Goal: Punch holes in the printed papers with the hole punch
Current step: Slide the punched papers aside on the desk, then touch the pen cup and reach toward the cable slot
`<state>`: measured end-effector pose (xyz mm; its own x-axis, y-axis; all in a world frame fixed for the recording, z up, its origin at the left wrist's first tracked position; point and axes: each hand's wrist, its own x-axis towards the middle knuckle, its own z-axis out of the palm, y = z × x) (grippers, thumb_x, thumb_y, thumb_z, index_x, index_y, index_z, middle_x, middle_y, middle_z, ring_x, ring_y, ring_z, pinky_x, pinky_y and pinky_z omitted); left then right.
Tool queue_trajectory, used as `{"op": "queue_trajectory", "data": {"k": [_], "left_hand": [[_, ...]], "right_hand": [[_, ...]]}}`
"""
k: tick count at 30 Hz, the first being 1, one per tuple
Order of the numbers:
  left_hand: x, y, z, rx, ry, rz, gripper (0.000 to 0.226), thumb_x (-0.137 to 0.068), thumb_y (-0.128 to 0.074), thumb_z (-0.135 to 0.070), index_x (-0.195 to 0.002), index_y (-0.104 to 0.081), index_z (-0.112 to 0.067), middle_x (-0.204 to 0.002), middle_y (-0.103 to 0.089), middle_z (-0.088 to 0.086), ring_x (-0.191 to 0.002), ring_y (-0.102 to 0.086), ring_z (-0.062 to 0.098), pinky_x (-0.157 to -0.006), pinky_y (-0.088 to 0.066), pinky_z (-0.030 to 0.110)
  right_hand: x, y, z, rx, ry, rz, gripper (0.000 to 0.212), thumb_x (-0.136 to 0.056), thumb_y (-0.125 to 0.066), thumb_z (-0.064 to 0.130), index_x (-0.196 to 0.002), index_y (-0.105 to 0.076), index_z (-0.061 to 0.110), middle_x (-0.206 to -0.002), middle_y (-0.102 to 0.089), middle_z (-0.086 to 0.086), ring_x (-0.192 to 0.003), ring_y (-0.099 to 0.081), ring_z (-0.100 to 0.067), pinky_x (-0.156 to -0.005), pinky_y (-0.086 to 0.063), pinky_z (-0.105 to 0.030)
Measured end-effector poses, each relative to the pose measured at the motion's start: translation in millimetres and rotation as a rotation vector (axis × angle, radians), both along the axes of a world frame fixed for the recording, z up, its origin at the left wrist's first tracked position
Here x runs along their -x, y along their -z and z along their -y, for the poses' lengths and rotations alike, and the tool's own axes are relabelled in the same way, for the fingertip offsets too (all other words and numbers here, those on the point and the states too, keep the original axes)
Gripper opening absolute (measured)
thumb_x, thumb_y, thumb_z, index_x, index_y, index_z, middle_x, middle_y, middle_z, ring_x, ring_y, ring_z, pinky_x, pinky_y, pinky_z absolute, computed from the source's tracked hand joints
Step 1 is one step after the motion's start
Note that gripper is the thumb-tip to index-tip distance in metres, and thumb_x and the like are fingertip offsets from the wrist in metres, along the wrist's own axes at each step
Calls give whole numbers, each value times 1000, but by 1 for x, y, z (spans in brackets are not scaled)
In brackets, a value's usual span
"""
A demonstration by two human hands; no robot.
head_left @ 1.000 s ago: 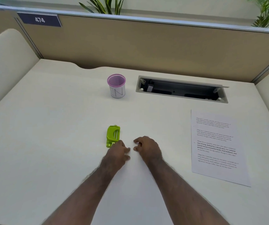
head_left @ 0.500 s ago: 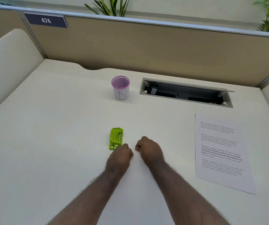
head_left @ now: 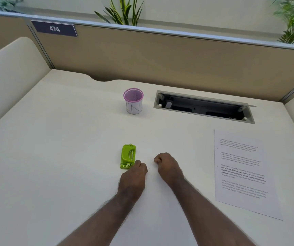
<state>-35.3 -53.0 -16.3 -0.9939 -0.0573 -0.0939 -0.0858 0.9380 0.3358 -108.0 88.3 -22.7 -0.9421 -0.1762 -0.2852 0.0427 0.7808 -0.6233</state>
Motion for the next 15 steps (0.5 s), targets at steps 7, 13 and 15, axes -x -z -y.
{"op": "queue_trajectory", "data": {"k": [7, 13, 15], "left_hand": [[23, -15, 22, -298, -271, -104, 15, -98, -44, -30, -92, -56, -23, -105, -64, -2, -89, -62, 27, -76, -48, 35], [70, -36, 54, -370, -392, -106, 15, -92, -50, -30, -88, -65, -27, -104, -68, -2, -97, -64, 25, -83, -48, 34], [90, -45, 64, -381, -400, -141, 17, -91, -52, -30, -88, -67, -24, -102, -71, -2, -96, -65, 24, -83, -50, 35]], "right_hand": [[21, -17, -19, 325, 230, 114, 23, -96, -47, 17, -77, -59, 20, -74, -60, 2, -47, -59, 8, -46, -41, -12], [40, -32, -5, 409, 241, 126, 22, -97, -50, 19, -79, -61, 21, -78, -61, 7, -59, -63, -2, -57, -43, -21], [55, -41, 5, 401, 222, 101, 20, -97, -51, 19, -81, -63, 19, -77, -62, 8, -61, -64, -5, -55, -42, -20]]}}
